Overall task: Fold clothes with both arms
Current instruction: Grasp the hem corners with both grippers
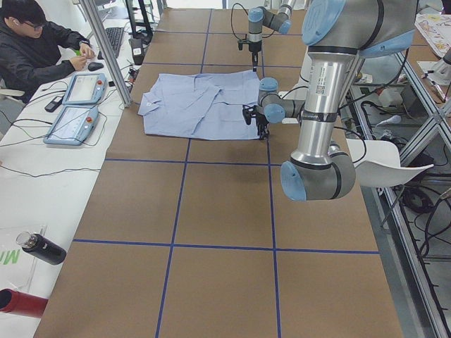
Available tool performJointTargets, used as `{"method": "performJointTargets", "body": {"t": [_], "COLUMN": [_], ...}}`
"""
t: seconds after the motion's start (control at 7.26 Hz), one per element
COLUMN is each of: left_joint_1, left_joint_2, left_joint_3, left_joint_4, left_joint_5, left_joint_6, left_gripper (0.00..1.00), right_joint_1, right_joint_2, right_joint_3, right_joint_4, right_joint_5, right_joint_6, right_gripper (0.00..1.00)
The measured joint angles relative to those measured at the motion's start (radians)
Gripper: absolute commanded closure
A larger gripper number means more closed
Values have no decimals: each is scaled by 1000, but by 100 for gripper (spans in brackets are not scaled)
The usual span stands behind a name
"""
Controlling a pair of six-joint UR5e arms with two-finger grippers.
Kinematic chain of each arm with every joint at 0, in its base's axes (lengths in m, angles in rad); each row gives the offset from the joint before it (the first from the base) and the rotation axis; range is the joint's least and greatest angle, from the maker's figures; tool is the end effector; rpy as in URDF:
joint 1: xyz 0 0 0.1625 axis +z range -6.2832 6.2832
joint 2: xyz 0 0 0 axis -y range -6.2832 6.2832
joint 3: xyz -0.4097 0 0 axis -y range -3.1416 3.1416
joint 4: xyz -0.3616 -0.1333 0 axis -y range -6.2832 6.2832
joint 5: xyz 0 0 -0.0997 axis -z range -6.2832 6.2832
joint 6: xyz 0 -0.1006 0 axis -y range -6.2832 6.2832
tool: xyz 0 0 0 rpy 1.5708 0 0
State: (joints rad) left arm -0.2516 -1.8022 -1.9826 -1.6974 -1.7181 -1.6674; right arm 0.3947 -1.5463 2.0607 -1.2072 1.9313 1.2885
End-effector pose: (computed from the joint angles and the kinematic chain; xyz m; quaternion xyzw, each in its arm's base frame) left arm 0.4781 -0.2453 0.3465 -0.0390 0.3786 -0.1329 0.9151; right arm -0.3879 -0.2675 0.3776 -0.0142 -0.4483 -0.0261 0.8934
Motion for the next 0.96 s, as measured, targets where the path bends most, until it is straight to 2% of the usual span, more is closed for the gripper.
{"method": "performJointTargets", "body": {"t": [0.28,0.55,0.96], "left_joint_1": [2,9,2], "left_joint_2": [-1,-3,2], "left_joint_3": [-1,-9,-78], "left_joint_4": [1,2,25], "left_joint_5": [0,0,-2], "left_joint_6": [0,0,2], "left_gripper": [100,100,100], "right_joint_1": [2,8,25], "right_joint_2": [0,-1,1], "right_joint_3": [2,2,9], "right_joint_4": [0,1,3], "right_joint_5": [3,14,57], "right_joint_6": [0,0,1], "right_gripper": [100,100,100]}}
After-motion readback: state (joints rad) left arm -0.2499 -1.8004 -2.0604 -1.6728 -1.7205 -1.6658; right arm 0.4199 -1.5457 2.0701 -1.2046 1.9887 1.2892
